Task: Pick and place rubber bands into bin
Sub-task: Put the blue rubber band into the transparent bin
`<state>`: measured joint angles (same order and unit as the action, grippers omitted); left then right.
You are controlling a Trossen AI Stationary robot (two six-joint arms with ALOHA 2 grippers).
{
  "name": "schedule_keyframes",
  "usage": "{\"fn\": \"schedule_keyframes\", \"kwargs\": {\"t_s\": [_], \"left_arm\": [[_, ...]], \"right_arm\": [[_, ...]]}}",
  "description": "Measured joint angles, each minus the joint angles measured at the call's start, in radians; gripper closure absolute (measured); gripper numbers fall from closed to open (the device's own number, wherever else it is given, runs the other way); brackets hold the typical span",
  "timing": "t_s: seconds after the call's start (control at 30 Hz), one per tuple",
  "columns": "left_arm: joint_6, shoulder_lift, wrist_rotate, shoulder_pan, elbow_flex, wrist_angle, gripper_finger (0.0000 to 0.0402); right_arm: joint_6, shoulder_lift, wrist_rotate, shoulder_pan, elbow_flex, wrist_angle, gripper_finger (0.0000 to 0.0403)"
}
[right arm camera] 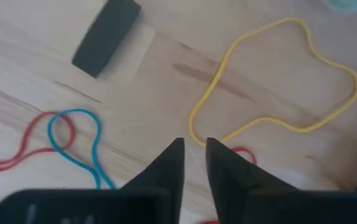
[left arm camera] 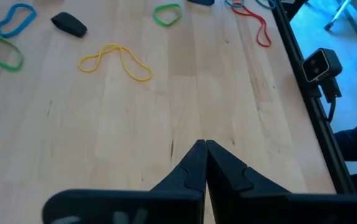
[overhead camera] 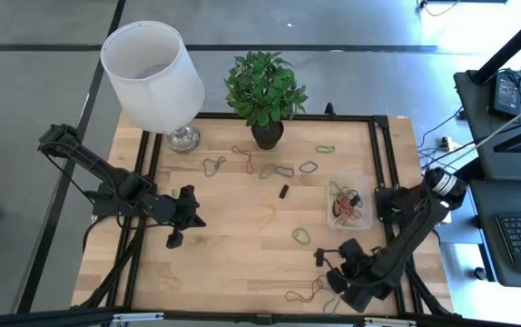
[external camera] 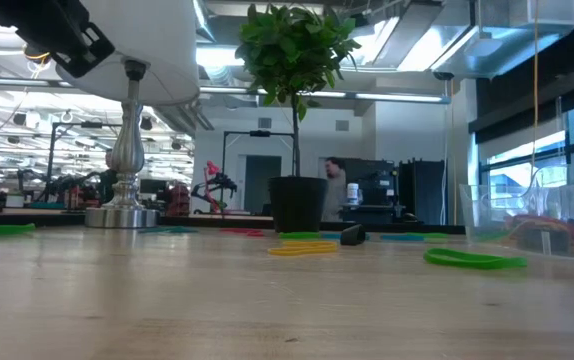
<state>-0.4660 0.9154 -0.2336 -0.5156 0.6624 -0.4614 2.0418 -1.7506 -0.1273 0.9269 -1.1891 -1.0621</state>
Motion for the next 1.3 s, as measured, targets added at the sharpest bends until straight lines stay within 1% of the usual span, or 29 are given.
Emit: {"fn": "schedule_keyframes", "kwargs": {"t_s": [0.1, 0.2, 0.33, 0.47, 0.7, 0.77, 0.93, 1.0, 1.07, 1.13, 1.23, 1.27, 1.3], "left_arm": [[-0.001, 0.000, 0.000, 0.000, 0.000, 0.000, 0.0398], [-0.001, 0.000, 0.000, 0.000, 0.000, 0.000, 0.0398], [0.000, 0.000, 0.000, 0.000, 0.000, -0.001, 0.0398], [0.008, 0.000, -0.001, 0.000, 0.000, -0.002, 0.0398], [0.008, 0.000, -0.002, 0.000, 0.000, -0.005, 0.0398], [0.008, 0.000, -0.003, 0.000, 0.000, -0.005, 0.0398], [0.012, 0.000, 0.000, 0.000, 0.000, -0.006, 0.0398], [0.016, 0.000, 0.000, 0.000, 0.000, -0.005, 0.0398], [0.016, 0.000, 0.000, 0.000, 0.000, -0.006, 0.0398], [0.016, 0.000, 0.000, 0.000, 0.000, -0.006, 0.0398], [0.016, 0.000, 0.000, 0.000, 0.000, -0.006, 0.0398], [0.016, 0.000, 0.000, 0.000, 0.000, -0.006, 0.0398], [0.016, 0.000, 0.000, 0.000, 0.000, -0.006, 0.0398]], "right_arm": [[0.000, -0.012, 0.018, -0.001, 0.002, 0.028, 0.0306], [-0.006, -0.012, 0.014, -0.001, 0.001, 0.132, 0.0284], [-0.037, -0.028, 0.016, -0.001, 0.001, 0.215, 0.0267], [-0.105, -0.068, 0.054, -0.001, 0.001, 0.313, 0.0264], [-0.113, -0.158, 0.099, -0.007, 0.001, 0.424, 0.0264], [-0.112, -0.174, 0.100, -0.007, -0.002, 0.446, 0.0264], [-0.110, -0.216, 0.117, -0.008, -0.011, 0.432, 0.0265], [-0.084, -0.223, 0.142, -0.011, -0.014, 0.415, 0.0272], [-0.044, -0.225, 0.146, -0.011, -0.014, 0.393, 0.0289], [-0.013, -0.225, 0.147, -0.013, -0.014, 0.376, 0.0318], [-0.006, -0.225, 0.158, -0.016, -0.013, 0.368, 0.0378], [-0.012, -0.225, 0.157, -0.019, -0.013, 0.372, 0.0389], [-0.021, -0.225, 0.160, -0.021, -0.012, 0.376, 0.0392]]}}
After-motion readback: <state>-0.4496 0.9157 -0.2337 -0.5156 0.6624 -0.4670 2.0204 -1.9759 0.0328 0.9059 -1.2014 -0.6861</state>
